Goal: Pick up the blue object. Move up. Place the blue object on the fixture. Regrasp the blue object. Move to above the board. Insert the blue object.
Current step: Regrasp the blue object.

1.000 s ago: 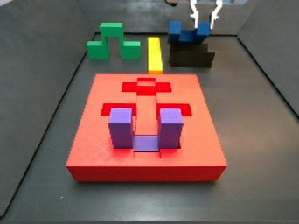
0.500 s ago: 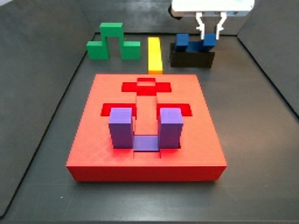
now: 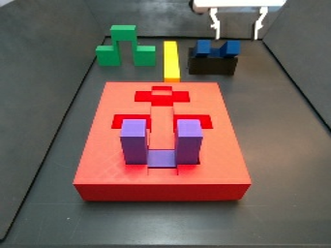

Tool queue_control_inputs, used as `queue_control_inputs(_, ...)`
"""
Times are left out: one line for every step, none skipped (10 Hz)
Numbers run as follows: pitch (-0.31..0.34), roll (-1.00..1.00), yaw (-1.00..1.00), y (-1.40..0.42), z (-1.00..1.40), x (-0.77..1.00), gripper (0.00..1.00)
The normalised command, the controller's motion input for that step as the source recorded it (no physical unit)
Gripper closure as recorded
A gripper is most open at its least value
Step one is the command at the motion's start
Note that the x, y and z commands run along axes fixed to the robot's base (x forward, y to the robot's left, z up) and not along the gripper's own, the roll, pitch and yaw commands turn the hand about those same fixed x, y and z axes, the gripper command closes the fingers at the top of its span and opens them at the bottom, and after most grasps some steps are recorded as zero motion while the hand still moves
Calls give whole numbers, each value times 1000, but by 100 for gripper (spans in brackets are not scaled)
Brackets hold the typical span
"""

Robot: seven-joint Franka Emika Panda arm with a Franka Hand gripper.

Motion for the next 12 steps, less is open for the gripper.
queue_control_inputs(-3, 666, 326, 0, 111, 120, 0)
queue_control_inputs(-71, 849, 340, 0, 0, 209, 0)
queue_control_inputs(-277, 826, 426, -123, -303, 166, 0)
queue_control_inputs(-174, 863, 326, -17, -111, 0, 0)
queue_control_inputs(0, 829, 211, 0, 89, -123, 0)
queue_control_inputs(0, 800, 149, 0, 180, -157, 0)
queue_control_inputs(0, 843, 154, -14, 89, -143, 0)
queue_control_inputs(0, 1000, 166, -69, 0, 0, 0)
queue_control_inputs(0, 1000, 169, -129, 0, 129, 0)
queue_control_inputs(0, 1000, 151, -137, 0, 123, 0)
queue_control_inputs(17, 1000, 157, -109, 0, 29, 0)
queue_control_inputs(123, 1000, 169, -111, 0, -3, 0)
